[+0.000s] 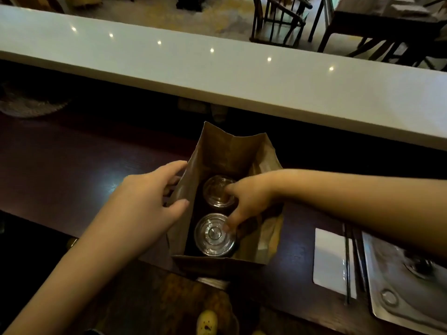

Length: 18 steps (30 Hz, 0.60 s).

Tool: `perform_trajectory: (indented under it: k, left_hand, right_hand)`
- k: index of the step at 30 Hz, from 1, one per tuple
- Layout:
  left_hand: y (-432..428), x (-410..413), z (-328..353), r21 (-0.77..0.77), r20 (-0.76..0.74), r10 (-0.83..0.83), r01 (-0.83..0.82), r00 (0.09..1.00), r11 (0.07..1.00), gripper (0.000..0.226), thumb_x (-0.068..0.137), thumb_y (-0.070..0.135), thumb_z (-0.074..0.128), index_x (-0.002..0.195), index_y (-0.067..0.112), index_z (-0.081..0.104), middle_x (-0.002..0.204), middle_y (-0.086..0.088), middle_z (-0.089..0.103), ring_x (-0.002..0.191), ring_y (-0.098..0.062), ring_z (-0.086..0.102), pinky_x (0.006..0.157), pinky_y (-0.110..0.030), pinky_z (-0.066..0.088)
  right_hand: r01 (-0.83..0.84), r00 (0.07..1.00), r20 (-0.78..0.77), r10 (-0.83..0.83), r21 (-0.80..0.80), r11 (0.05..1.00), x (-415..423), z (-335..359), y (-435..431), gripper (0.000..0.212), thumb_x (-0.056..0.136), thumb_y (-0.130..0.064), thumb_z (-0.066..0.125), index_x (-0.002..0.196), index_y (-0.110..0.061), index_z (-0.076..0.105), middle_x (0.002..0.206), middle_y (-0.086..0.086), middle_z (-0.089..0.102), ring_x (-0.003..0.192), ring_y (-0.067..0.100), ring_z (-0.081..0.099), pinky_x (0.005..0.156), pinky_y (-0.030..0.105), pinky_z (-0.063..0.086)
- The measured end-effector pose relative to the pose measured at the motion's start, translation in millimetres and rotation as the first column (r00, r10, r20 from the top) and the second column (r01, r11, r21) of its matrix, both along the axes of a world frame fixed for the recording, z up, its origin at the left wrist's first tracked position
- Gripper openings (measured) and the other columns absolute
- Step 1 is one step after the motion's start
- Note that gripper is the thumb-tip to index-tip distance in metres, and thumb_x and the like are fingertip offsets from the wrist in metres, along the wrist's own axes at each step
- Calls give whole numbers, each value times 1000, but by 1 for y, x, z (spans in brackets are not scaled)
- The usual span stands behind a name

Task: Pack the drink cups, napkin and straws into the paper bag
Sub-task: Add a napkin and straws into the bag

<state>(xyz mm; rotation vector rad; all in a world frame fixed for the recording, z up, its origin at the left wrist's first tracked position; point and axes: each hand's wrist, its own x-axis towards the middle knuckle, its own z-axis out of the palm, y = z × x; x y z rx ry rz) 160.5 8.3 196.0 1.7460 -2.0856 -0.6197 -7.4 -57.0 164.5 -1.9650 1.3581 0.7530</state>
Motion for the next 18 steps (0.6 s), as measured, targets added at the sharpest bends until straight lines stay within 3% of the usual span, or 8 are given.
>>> perform_trajectory:
  k: [2,4,6,11,15,18]
  left_hand:
    - [3,-9,9,-42,55,8,-6,998,999,58,74,44,56,130,34,46,111,10,66,105,-15,61,87,-35,52]
    - [8,-21,21,-99,89,0,8,996,995,66,68,48,46,132,32,44,123,3,62,113,-21,58,91,-44,50]
    - [13,-36,31,-149,67,-26,35,997,988,60,75,49,46,132,30,45,128,3,59,115,-18,55,93,-41,48]
    - [31,-96,41,-136,-79,-172,160,982,978,49,77,41,53,126,34,51,120,14,60,99,5,45,77,-7,36]
    - [44,-156,25,-89,-170,-275,263,946,961,41,80,34,62,120,33,56,111,12,65,99,1,57,88,-20,48]
    - [38,-204,-16,108,-227,-300,330,926,938,40,80,28,65,120,25,58,106,6,68,96,-5,62,89,-23,50]
  right_hand:
    - [-13,999,38,14,-32,999,-11,26,1,63,78,-49,66,130,-16,52,127,3,60,112,20,58,88,28,47]
    - [12,992,123,-3,-67,998,-26,50,4,51,80,-46,66,122,-19,59,120,1,64,106,17,61,85,26,50]
    - [74,973,224,-54,-79,994,-47,69,7,43,82,-41,65,119,-20,61,117,3,66,103,16,63,85,26,52]
    - [265,872,433,-227,-28,964,-114,87,30,32,86,-29,62,115,-19,62,108,1,67,98,13,65,86,30,57]
    - [357,862,402,-309,-49,933,-167,57,55,25,87,-25,61,110,-15,62,96,0,66,85,10,65,82,28,56]
    - [383,894,303,-331,-127,915,-201,12,72,22,88,-24,61,107,-14,63,86,-4,62,76,7,60,74,21,50]
